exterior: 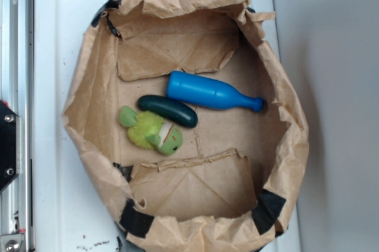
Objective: Grab the green animal.
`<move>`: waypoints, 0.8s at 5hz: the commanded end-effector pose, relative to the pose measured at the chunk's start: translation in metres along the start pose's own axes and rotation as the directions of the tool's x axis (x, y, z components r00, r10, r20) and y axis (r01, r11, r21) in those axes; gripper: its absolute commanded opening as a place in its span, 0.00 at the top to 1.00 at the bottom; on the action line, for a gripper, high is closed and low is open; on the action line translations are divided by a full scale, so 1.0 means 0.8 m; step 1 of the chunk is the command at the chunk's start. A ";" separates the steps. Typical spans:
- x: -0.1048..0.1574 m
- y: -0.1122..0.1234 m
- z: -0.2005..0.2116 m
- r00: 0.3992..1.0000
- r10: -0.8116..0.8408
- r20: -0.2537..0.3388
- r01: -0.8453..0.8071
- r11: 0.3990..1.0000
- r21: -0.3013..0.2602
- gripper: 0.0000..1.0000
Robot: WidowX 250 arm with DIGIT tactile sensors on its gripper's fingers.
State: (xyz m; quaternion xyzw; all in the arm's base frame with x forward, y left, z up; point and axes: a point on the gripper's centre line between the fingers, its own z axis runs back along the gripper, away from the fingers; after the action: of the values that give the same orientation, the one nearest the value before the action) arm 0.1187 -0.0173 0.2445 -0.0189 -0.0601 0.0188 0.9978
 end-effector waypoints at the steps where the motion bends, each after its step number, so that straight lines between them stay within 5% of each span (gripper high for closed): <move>1: 0.000 0.000 0.000 1.000 0.000 0.000 0.000 1.000 0.000 0.00; 3: 0.038 -0.013 -0.011 0.994 0.097 0.043 -0.099 0.994 0.036 0.00; 4: 0.070 -0.007 -0.035 0.993 0.119 0.011 -0.120 0.992 0.039 0.00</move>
State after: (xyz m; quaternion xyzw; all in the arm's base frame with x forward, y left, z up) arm 0.1750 -0.0255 0.2115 0.0004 -0.0387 0.0700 0.9968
